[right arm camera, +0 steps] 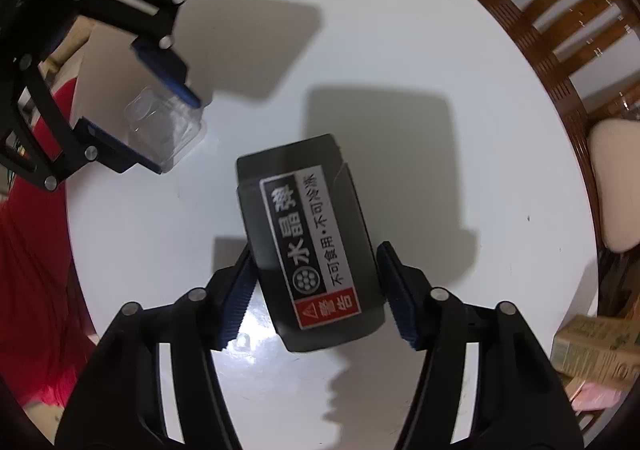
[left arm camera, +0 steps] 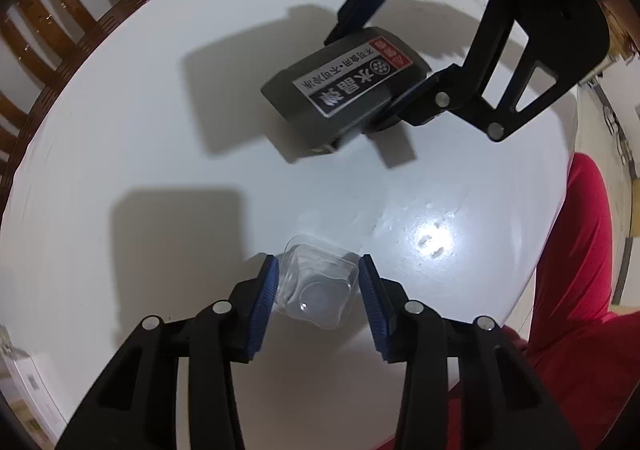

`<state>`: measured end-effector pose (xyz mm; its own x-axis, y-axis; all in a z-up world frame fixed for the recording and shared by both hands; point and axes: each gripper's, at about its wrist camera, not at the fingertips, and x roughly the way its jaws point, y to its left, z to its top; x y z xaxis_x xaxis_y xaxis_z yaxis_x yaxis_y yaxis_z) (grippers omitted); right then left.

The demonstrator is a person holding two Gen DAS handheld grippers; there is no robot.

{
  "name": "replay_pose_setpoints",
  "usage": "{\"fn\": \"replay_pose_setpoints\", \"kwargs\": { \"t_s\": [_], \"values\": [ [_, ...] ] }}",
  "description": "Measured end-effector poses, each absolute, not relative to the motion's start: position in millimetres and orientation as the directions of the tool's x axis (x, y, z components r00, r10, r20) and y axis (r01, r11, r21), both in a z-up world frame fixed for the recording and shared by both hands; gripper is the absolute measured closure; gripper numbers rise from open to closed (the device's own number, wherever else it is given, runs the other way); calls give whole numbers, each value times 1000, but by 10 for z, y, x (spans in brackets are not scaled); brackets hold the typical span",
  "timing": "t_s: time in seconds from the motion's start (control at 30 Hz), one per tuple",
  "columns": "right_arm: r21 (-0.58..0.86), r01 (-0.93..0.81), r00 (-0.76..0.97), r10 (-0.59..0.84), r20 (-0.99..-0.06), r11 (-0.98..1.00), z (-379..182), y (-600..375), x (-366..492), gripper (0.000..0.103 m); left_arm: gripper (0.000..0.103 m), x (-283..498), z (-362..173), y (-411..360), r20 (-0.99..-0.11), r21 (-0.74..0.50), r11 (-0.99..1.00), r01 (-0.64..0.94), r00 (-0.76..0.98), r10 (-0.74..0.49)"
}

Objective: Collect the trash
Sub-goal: 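Grasp the clear plastic tray with the left tool while the right tool grasps the black box, then lift the tray and black box and carry them down over the white bag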

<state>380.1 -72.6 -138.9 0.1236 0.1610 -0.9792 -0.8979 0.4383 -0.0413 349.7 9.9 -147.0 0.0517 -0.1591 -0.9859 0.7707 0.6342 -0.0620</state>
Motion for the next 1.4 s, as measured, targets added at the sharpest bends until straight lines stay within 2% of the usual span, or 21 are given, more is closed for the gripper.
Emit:
{"fn": "replay_pose_setpoints", "kwargs": {
  "t_s": [0.2, 0.33, 0.4, 0.53, 0.93, 1.4],
  "values": [
    [-91, -771, 235, 149, -961, 630, -1353, -804, 3732, 49, 67, 3440, -1441, 142, -980, -31, 717, 697, 119, -158],
    [-144, -633, 332, 99, -938, 760, -1326, -904, 3635, 50, 67, 3365, -1447, 267, -976, -69, 790, 610, 125, -181],
    [-78, -601, 309, 142, -940, 795, -1317, -962, 3617, 50, 68, 3356, -1437, 321, -973, -85, 822, 563, 130, -189],
    [-126, -544, 362, 96, -927, 829, -1284, -1011, 3530, 50, 68, 3344, -1402, 448, -969, -91, 869, 487, 157, -189],
    [-52, -407, 485, 167, -858, 912, -647, -1228, 3210, 50, 68, 2945, -946, 435, -940, 34, 911, 410, 323, -110],
    [-35, -385, 624, 232, -746, 922, 112, -1420, 1891, 50, 68, 2131, -373, 449, -901, 27, 904, 426, 402, -162]
  ]
}}
